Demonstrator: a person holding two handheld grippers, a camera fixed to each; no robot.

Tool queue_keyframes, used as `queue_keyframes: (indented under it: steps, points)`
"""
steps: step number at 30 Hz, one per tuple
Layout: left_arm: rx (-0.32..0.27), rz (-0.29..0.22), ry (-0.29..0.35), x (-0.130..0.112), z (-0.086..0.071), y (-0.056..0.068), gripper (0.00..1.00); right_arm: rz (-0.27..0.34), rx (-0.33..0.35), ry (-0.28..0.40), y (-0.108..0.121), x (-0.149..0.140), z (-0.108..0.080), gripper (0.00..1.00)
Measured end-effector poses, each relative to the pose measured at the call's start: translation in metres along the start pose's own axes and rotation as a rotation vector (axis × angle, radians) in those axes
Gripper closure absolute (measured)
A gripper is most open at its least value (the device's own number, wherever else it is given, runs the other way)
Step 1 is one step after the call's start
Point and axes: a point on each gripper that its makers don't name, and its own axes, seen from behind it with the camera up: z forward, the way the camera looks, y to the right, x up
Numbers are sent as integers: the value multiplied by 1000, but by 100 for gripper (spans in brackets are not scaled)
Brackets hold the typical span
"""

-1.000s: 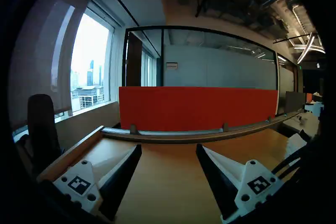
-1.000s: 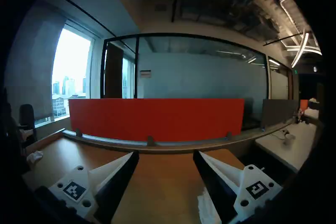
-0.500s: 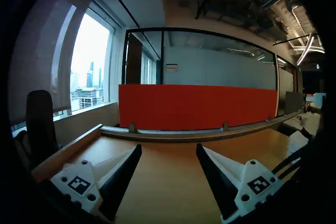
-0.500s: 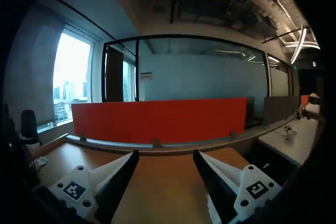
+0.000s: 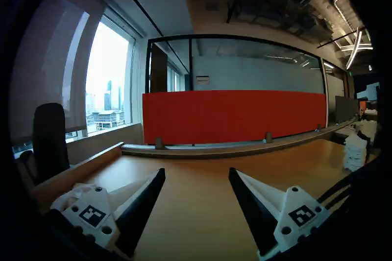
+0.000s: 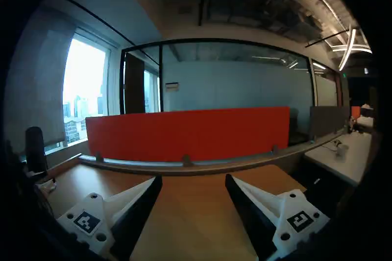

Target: Fold towel

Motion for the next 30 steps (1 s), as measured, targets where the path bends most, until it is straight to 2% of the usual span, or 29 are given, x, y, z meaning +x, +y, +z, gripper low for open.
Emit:
queue_keyframes:
  steps: [7,14,23,30]
  points:
    - [8,-10,10,-29,-7,-2,4,-5,9,-2,-6,-22,1,0]
    - [5,-29,29,-47,-13,-1,4,-12,13,0,-7,-32,0,0]
    - [13,-34,40,-62,-17,-4,4,-24,13,0,-5,-43,-2,0]
    - [13,-16,34,-68,-17,-5,4,-32,5,-5,-2,-47,-4,0]
